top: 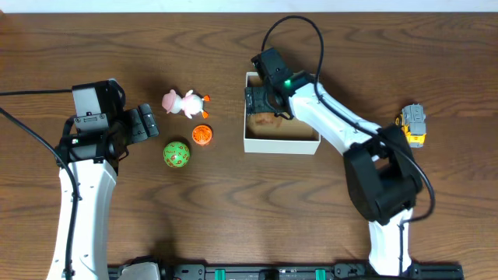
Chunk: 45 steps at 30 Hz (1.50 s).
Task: Pack container
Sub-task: 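Carry bear left with right gripper and lower into white box, then move right gripper to blue-yellow toy truck and grasp it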
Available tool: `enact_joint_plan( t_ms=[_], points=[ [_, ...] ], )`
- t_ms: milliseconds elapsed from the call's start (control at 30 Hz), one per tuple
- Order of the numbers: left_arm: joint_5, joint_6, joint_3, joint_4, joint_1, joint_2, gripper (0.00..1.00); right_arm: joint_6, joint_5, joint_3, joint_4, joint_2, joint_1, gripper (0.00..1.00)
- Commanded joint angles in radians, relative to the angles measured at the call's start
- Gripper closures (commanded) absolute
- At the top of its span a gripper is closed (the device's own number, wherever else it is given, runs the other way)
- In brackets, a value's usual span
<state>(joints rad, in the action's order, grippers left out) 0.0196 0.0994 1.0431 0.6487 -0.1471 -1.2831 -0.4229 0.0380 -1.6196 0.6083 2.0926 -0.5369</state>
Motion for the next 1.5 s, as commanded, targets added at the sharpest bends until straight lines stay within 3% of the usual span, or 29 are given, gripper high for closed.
enact_joint_plan(
  t_ms=[0, 233, 400, 533, 700, 933, 1133, 1467],
  points=[
    [-0.002, -0.017, 0.021, 0.003, -0.005, -0.005, 0.02, 0.072, 0.052, -0.003, -0.007, -0.159, 0.024, 0.07],
    [-0.002, -0.017, 0.021, 0.003, -0.005, -0.005, 0.02, 0.110, 0.169, -0.003, 0.123, -0.390, 0.145, 0.01],
    [-0.002, -0.017, 0.021, 0.003, -0.005, -0.005, 0.02, 0.134, 0.212, -0.003, 0.309, -0.445, 0.397, 0.01],
    [-0.002, -0.017, 0.021, 0.003, -0.005, -0.005, 0.02, 0.254, 0.106, 0.002, 0.380, -0.409, 0.632, 0.01],
    [-0.002, -0.017, 0.021, 0.003, -0.005, -0.005, 0.02, 0.331, -0.095, 0.008, 0.410, -0.324, 0.814, 0.03],
    [-0.002, -0.017, 0.021, 0.003, -0.005, -0.005, 0.02, 0.464, -0.126, 0.012, 0.417, -0.184, 0.857, 0.05],
    [-0.002, -0.017, 0.021, 0.003, -0.005, -0.005, 0.02, 0.465, -0.059, 0.012, 0.407, -0.065, 0.855, 0.07],
    [-0.002, -0.017, 0.021, 0.003, -0.005, -0.005, 0.02, 0.463, -0.019, 0.013, 0.414, 0.006, 0.853, 0.19]
  ],
)
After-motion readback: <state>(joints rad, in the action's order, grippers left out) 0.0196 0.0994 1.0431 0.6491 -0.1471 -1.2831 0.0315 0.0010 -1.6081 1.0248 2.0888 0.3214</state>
